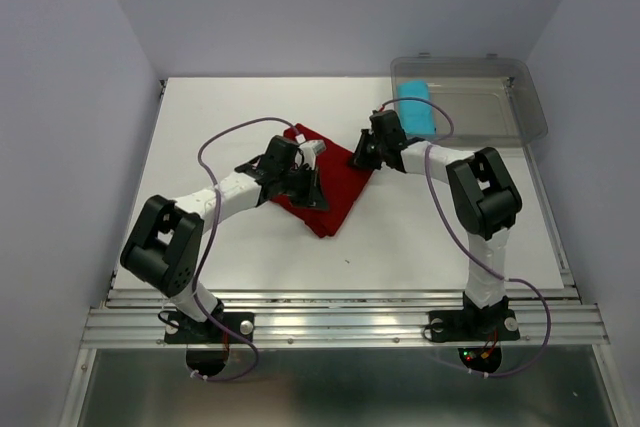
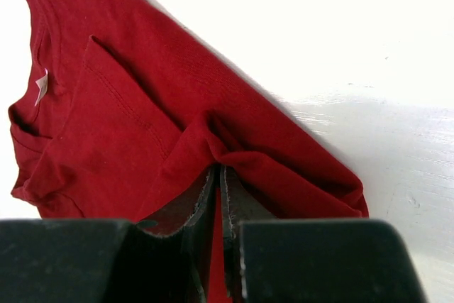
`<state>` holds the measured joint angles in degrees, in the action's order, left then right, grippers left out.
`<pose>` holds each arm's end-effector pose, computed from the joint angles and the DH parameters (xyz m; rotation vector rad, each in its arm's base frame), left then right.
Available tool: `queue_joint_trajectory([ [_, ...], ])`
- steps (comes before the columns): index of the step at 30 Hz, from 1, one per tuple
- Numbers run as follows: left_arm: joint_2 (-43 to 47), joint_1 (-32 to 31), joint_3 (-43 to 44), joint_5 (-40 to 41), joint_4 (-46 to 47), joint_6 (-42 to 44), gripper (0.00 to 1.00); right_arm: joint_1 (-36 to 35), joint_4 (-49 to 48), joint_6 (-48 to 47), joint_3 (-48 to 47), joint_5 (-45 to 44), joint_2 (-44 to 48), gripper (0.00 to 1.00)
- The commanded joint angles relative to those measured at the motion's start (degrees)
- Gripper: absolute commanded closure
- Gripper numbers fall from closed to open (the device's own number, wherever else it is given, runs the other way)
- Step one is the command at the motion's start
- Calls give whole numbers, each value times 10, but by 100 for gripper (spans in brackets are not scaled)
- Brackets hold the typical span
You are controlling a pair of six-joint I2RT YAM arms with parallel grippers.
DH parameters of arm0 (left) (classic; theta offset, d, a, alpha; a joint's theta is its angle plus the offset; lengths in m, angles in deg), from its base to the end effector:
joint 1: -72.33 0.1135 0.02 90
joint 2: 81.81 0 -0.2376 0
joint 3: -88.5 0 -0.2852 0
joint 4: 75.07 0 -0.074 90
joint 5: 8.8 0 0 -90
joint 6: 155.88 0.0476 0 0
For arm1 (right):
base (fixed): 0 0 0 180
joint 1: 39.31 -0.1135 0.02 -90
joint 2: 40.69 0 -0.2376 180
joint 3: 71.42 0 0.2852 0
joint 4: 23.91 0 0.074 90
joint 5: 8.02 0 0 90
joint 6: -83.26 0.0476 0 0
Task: Roll the t-shirts
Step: Roll the T-shirt to the center of the board.
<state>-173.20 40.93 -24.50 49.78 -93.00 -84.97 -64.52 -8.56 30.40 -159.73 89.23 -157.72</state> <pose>0.3031 -0.2141 0.1561 0.5544 2.3561 -1.0638 0.4183 0.2036 0.1038 0.1881 2.4291 0.6663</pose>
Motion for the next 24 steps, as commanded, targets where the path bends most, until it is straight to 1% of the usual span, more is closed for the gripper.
queue_joint_trajectory([
  [1,24,1,-29,11,-5,1,100,-4,10,-11,-9,-18,36,87],
  [7,10,1,-62,39,25,-24,100,-4,11,-24,5,-36,88,87],
  [12,-4,0,-89,44,53,-43,100,-4,15,-32,29,-70,88,86],
  [20,-12,1,-82,51,66,-35,100,-4,8,-29,64,-88,50,87],
  [24,7,0,-59,51,46,-34,100,-4,10,-30,63,-80,56,87],
])
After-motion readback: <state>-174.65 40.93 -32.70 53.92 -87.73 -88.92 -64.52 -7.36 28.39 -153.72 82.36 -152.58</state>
